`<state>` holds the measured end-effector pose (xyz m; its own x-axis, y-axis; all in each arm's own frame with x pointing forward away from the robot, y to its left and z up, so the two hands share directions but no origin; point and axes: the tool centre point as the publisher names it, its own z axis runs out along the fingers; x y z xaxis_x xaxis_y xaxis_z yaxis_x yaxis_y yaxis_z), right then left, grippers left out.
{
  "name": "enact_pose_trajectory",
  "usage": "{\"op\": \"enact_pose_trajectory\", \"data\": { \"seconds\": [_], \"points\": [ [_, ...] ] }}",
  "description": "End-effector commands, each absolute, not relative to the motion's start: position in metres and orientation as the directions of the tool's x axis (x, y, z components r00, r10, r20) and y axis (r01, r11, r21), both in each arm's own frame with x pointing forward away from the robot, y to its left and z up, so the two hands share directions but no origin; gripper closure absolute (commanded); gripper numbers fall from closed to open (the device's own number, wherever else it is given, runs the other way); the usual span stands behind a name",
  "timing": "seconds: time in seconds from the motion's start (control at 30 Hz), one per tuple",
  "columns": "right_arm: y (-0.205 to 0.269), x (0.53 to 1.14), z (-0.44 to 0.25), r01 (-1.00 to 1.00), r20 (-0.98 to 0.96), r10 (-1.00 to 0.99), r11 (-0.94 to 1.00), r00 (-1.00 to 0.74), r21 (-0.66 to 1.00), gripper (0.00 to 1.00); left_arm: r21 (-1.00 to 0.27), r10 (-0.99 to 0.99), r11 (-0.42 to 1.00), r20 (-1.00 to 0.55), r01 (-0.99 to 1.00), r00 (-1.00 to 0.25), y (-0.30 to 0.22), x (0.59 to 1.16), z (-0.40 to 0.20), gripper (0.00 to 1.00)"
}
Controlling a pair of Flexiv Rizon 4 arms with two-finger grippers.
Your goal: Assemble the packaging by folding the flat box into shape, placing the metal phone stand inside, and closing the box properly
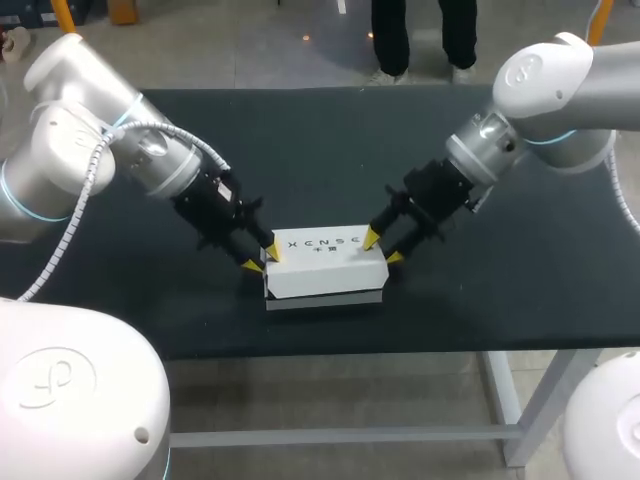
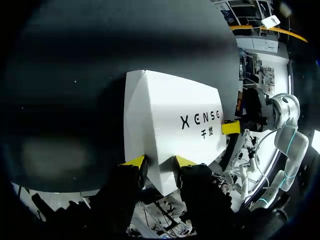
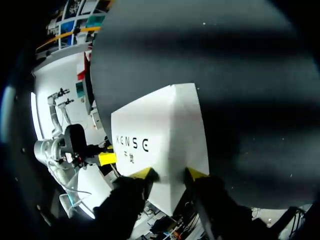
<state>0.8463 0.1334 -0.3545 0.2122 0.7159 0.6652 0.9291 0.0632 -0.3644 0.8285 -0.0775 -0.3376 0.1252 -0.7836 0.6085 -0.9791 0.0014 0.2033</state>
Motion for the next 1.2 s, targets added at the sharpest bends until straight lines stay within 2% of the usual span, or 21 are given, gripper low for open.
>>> {"op": "enact_pose_trajectory", "data": {
  "seconds": [0.03, 0.33, 1.2],
  "points": [
    [0.138, 0.851, -0.352, 0.922, 0.665, 0.715, 0.077, 0.215, -0.380, 0.54, 0.220, -0.791, 0.010, 0.599, -0.975, 0.127, -0.085, 0.834, -0.335, 0.65],
    [0.137, 0.854, -0.351, 0.909, 0.662, 0.713, 0.086, 0.230, -0.409, 0.54, 0.254, -0.789, 0.013, 0.597, -0.967, 0.146, -0.085, 0.836, -0.333, 0.61],
    [0.138, 0.860, -0.348, 0.876, 0.652, 0.708, 0.099, 0.271, -0.472, 0.55, 0.380, -0.775, 0.004, 0.585, -0.925, 0.237, -0.088, 0.846, -0.323, 0.61]
  ]
}}
